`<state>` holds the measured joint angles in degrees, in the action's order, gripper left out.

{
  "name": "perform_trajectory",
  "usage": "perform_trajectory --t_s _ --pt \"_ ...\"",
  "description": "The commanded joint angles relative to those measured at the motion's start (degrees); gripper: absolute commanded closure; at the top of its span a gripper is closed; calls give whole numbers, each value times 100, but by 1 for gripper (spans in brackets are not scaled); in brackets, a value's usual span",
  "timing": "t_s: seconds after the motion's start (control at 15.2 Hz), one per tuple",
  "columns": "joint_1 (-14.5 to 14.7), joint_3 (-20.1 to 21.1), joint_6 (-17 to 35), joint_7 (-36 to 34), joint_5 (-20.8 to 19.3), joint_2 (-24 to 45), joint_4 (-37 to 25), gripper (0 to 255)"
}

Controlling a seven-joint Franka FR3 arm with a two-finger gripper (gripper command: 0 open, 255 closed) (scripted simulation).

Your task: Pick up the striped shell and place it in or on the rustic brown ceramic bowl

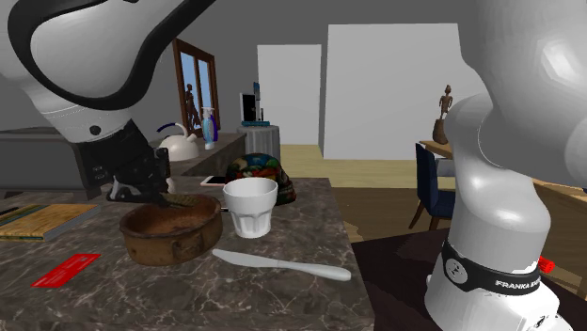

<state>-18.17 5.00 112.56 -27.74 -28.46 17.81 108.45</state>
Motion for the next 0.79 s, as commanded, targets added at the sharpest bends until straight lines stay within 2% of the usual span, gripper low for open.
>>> perform_trajectory --t_s 0.0,0.07,0.13,0.46,0.73 --pt "0 0 2 0 -1 0 1 255" --pt "0 0 2 0 -1 0 1 255" --pt "0 0 2 0 -1 0 1 0" --pt "0 0 2 0 -1 0 1 0" --pt "143 109 -647 95 153 -139 -481 0"
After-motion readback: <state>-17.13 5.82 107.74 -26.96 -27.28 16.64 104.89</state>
